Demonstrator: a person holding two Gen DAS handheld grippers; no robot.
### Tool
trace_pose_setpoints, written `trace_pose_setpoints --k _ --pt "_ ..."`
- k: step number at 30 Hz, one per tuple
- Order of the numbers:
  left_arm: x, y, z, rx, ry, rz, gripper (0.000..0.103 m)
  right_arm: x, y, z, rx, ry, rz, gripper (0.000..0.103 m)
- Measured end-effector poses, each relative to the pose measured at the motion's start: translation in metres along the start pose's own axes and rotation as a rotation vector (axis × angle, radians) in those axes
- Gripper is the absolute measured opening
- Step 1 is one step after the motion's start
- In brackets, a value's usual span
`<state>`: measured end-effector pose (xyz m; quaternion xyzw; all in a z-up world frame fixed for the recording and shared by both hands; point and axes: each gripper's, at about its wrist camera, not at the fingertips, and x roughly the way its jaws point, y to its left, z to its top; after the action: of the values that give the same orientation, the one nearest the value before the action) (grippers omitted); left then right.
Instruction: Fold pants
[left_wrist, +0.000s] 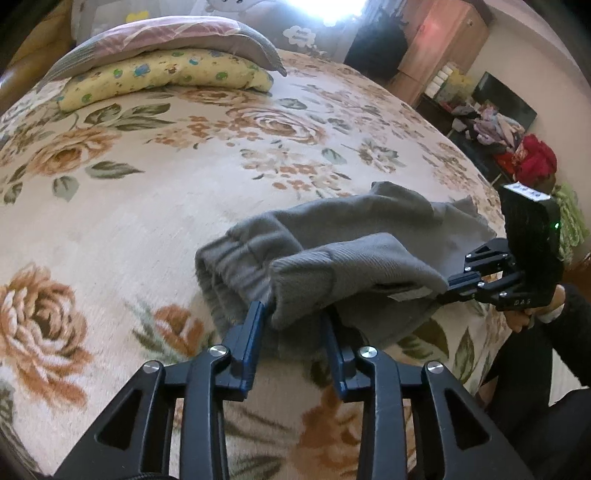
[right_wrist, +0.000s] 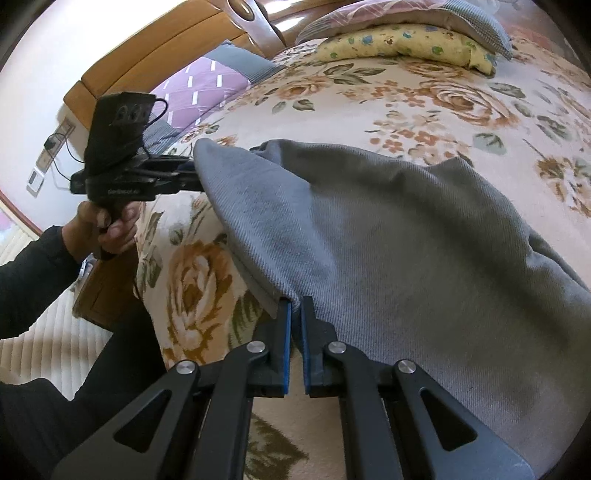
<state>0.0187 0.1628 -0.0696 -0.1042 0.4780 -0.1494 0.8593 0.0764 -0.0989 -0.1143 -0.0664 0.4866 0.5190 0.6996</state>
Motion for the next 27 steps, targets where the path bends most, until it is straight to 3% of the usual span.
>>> trace_pose_setpoints --k 7,9,10,11,17,22,27 --pt "-0.016 0.016 -0.014 -0.114 -0.023 -0.025 0.038 0.002 0.004 -0.001 0.001 0.012 -0.018 0.015" --pt "-0.02 0.017 -0.018 -0.142 -0.029 -0.032 0.042 -0.001 0.008 0.0 -0.004 0.005 -0.012 0.031" --pt "-0.022 0.017 -0.021 -0.162 -0.028 -0.03 0.044 -0.004 0.011 0.001 -0.011 -0.005 -0.01 0.046" --pt "-0.023 0.017 -0.022 -0.181 -0.027 -0.031 0.044 -0.007 0.014 0.002 -0.022 -0.017 -0.006 0.054" --pt "-0.034 0.003 -0.033 -0.284 -0.069 -0.089 0.052 -0.019 0.026 0.022 -0.042 -0.072 0.025 0.054" --pt "-0.032 -0.005 -0.036 -0.412 -0.098 -0.161 0.055 -0.011 0.028 0.055 -0.066 -0.075 -0.005 0.054" --pt "-0.02 -0.007 -0.032 -0.5 -0.084 -0.105 0.055 0.003 0.031 0.088 -0.099 -0.076 -0.029 0.054"
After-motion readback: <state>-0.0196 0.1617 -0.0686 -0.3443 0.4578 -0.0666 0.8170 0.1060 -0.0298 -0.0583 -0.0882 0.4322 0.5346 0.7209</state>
